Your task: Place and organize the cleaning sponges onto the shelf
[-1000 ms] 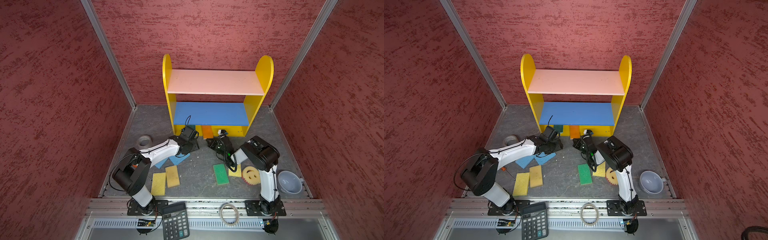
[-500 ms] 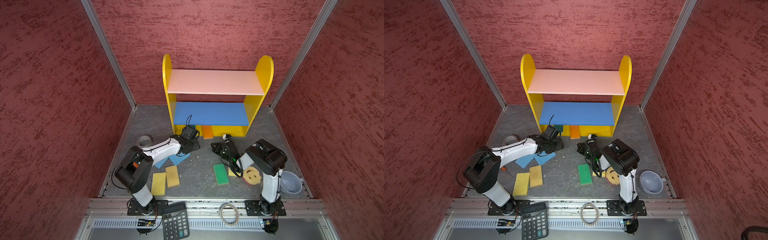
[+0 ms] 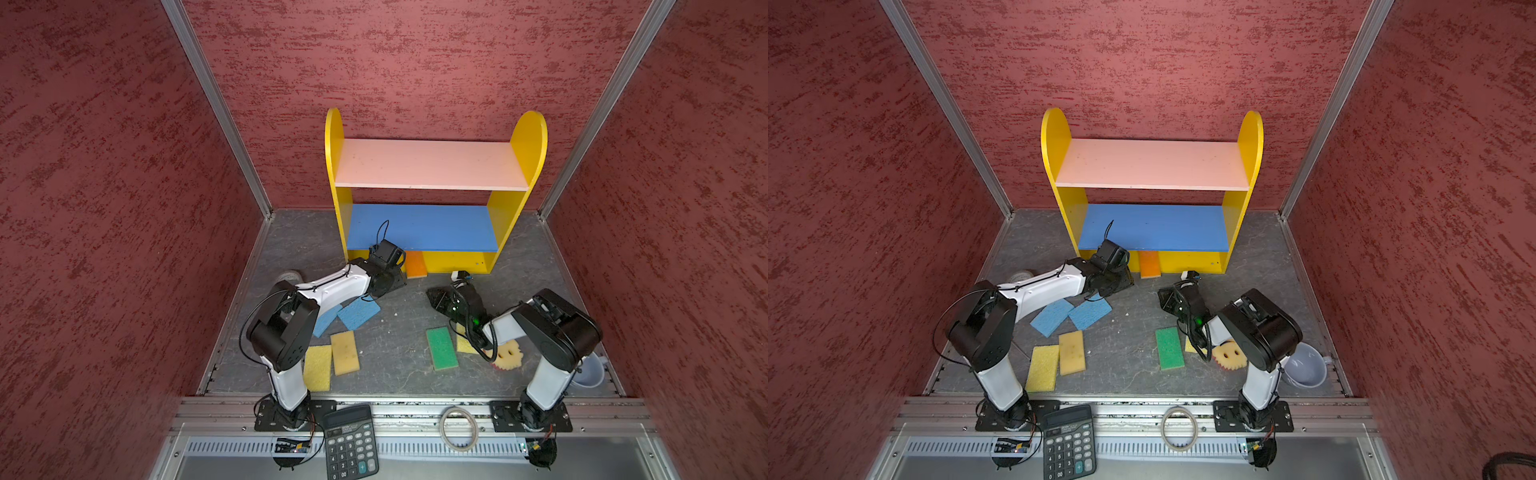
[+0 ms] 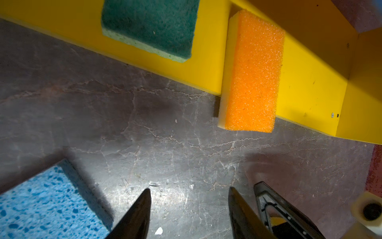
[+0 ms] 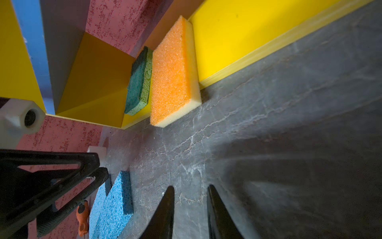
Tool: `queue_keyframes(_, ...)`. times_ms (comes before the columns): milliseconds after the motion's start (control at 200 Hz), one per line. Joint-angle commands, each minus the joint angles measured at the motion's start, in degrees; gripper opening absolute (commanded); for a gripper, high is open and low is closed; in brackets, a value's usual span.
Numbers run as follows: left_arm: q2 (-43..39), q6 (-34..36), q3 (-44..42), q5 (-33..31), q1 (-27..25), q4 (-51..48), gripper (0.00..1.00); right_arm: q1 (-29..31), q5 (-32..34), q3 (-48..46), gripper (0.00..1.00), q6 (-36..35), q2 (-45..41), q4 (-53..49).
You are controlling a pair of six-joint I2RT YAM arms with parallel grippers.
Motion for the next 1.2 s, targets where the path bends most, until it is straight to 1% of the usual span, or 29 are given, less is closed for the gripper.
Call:
queue_keyframes(0,1.22,-1.35,2.01,-0.77,0.61,-0.91,0.59,-0.08,2.76,-0.25,0.31,-2.28,-2.29,-5.12)
queue_keyframes(170,3.1,-1.92,3.99,-0.22,0.6,-1.76,0.59,-0.1,3.01,0.74,0.38,-4.97,-3.54,-8.78)
queue_keyframes(306,3.88,-2.5,4.14,-0.15,0.59,-1.36,0.59,-0.1,2.63,2.2,0.41,-6.09,-3.01,-9.55)
queue_keyframes(571,4.53,-1.69,3.9,0.49,0.68,0.18,0.6,-0.02,2.65,4.79,0.41,-6.78,-2.54,-12.06)
queue_keyframes(706,2.93,-1.55,1.21,0.99,0.62,3.48,0.6,0.07,4.15,6.79,0.41,-8.52,-3.55,-14.92)
queue_keyframes(812,1.89,-1.67,-0.69,1.51,0.61,6.23,0.6,0.16,6.31,7.48,0.43,-8.58,-4.22,-15.62)
queue_keyframes(1077,3.31,-0.31,0.3,3.0,0.75,10.01,0.52,1.03,9.39,10.02,0.42,-8.6,-2.54,-13.27)
queue_keyframes(1137,4.01,0.23,0.84,3.26,0.71,10.5,0.5,1.19,9.76,10.34,0.37,-8.09,-1.87,-12.26)
queue_keyframes(1192,4.72,0.68,1.43,3.94,0.93,10.59,0.46,1.2,9.91,11.0,0.29,-7.25,-0.87,-11.89)
